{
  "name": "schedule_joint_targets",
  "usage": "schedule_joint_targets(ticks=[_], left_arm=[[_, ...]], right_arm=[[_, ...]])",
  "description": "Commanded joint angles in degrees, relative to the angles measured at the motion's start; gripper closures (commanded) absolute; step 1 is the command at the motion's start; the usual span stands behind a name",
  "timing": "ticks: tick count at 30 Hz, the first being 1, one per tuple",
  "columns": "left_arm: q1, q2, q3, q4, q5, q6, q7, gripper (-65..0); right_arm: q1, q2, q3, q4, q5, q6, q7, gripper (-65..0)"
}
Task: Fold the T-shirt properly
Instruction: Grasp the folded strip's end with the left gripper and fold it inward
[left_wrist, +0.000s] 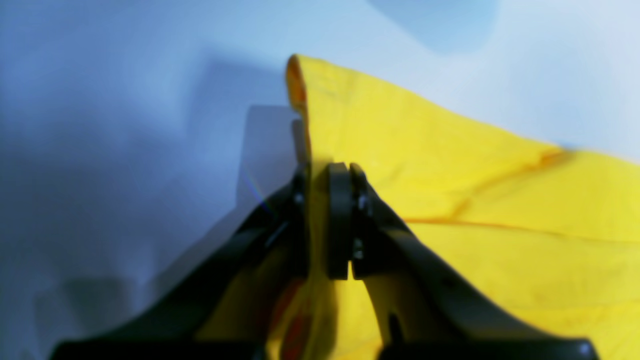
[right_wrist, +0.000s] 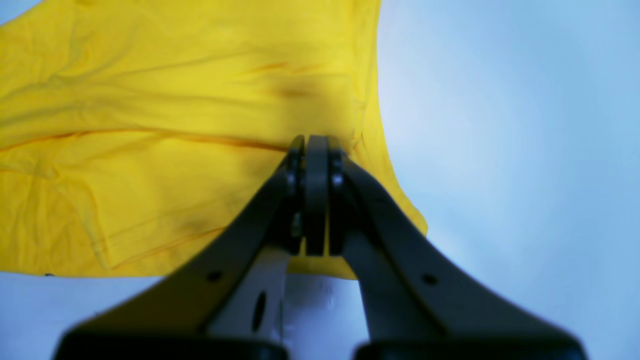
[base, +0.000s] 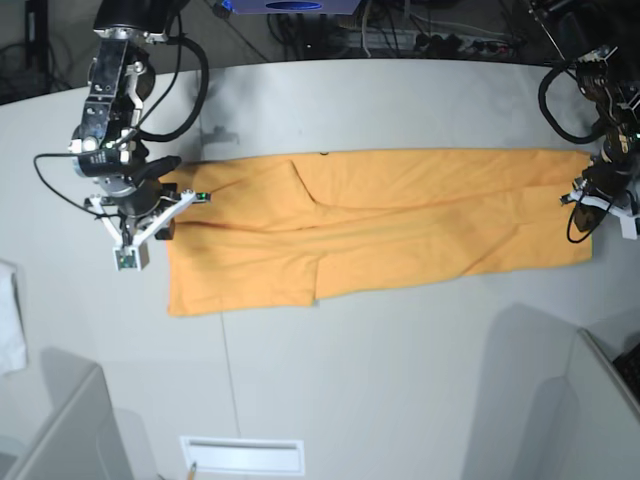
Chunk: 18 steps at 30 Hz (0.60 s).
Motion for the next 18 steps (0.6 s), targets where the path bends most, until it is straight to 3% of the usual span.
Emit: schedule_joint_targets(ticks=[1,4,8,14,18], left_arm=[[0.00,-0.80,1.71,2.58,-1.16,-0.49,-0.99,0.0],[1.76,-0.62,7.07,7.68,-1.16,0.21,-0.99,0.0],[2.73,0.70,11.99,13.13,-1.51,6.54,-0.99,0.0],[2.20,1.66,21.49,16.73,-1.60,7.07,-0.90,0.0],[-0.70,3.33,27.99,17.09,-1.25,10.93,0.68,0.0]], right_arm=[[0.74,0.31,0.25,0.88,0.18,0.02,1.10,0.0],[1.88,0.31,0.25,0.88,0.18,0.02,0.92,0.0],[2.41,0.31,0.25,0.62,0.18,0.02,0.84,0.0],[2.14,0.31,0.16,0.36,0.18,-0.07,0.84,0.0],[2.41,0.31,0.16,0.27,0.18,-0.07,0.84,0.0]])
